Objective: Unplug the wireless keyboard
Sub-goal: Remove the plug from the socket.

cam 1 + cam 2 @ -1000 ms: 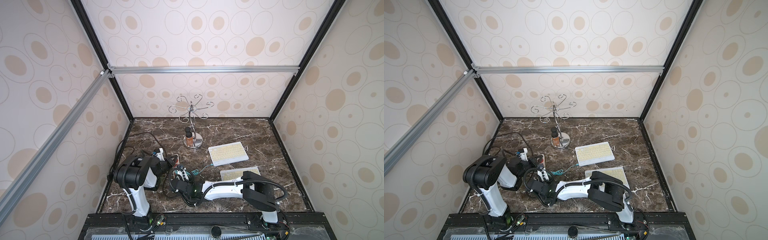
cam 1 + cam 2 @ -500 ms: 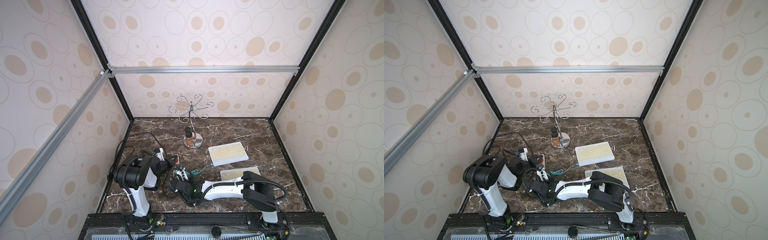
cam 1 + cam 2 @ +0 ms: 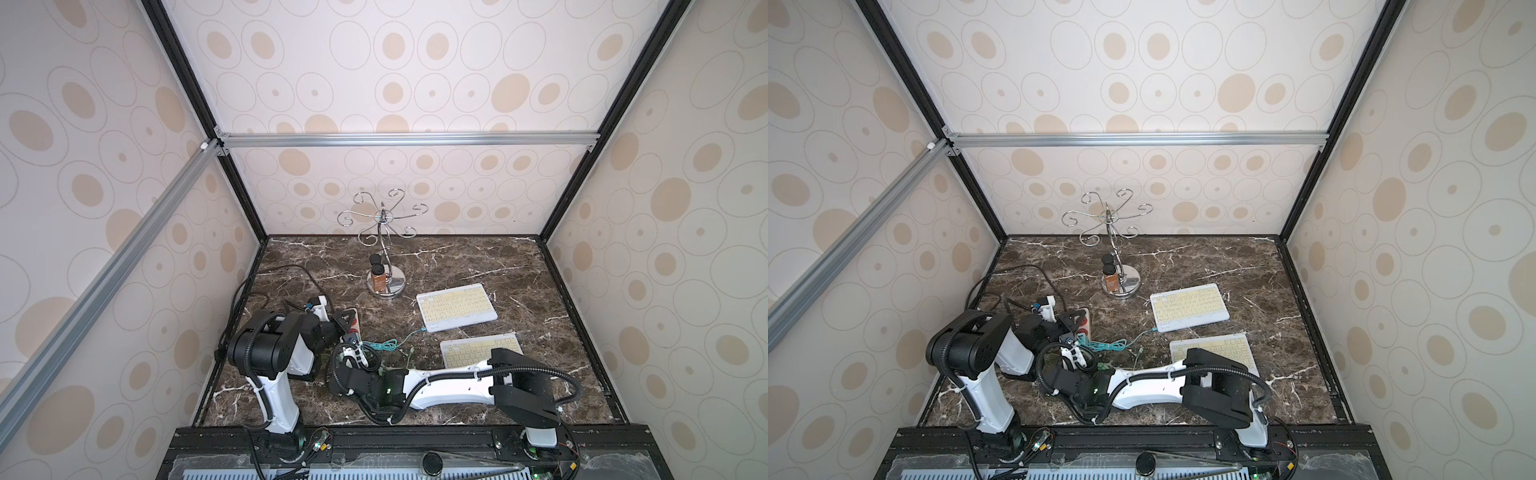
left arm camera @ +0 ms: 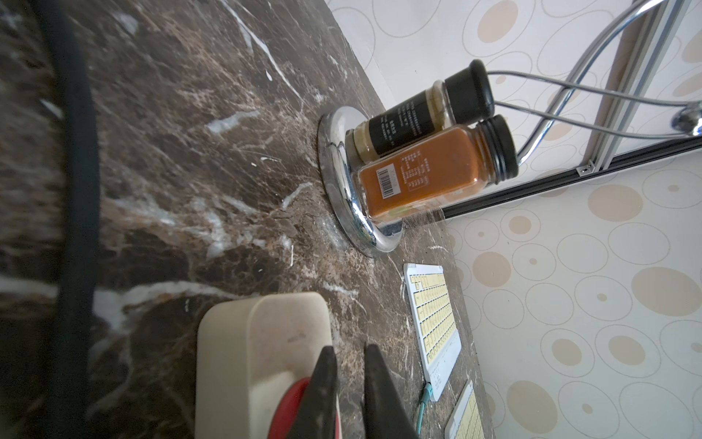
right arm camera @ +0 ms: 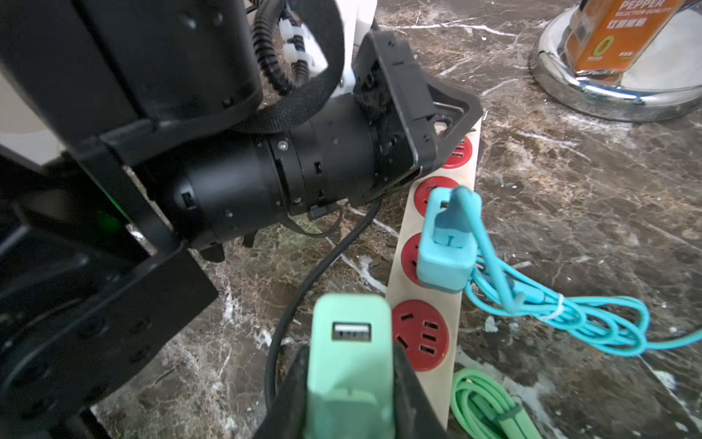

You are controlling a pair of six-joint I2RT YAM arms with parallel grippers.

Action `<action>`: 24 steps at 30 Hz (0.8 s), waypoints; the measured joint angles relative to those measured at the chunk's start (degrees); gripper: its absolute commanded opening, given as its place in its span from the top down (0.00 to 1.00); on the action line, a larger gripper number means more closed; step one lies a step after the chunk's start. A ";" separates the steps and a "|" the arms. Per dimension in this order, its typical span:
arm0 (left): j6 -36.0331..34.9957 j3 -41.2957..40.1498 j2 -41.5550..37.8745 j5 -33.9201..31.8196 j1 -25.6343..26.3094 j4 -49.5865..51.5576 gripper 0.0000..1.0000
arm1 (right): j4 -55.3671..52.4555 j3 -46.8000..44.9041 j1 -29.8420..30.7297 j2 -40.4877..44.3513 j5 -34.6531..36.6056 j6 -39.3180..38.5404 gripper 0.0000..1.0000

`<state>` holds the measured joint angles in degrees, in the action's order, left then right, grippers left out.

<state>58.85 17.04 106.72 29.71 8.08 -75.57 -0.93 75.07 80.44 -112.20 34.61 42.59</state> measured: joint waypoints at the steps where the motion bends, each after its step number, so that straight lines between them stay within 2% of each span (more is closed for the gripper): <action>1: 0.02 0.00 0.00 0.00 0.00 0.00 0.84 | 0.11 -0.26 0.00 0.31 0.09 0.00 1.00; 8: -0.24 -0.02 -0.90 -0.24 0.02 1.40 0.84 | 0.09 -3.45 0.00 4.39 2.23 0.44 1.00; 18: -5.79 -1.05 -12.81 -4.83 0.28 17.35 0.83 | -1.75 -13.22 0.00 15.15 8.76 2.62 1.00; 24: -7.74 -1.29 -16.35 -7.43 0.35 22.25 0.83 | -7.93 -17.73 0.00 22.18 14.49 6.78 1.00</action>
<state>51.11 15.75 90.37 22.28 8.43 -53.32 -8.86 57.34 80.44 -90.02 49.10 49.36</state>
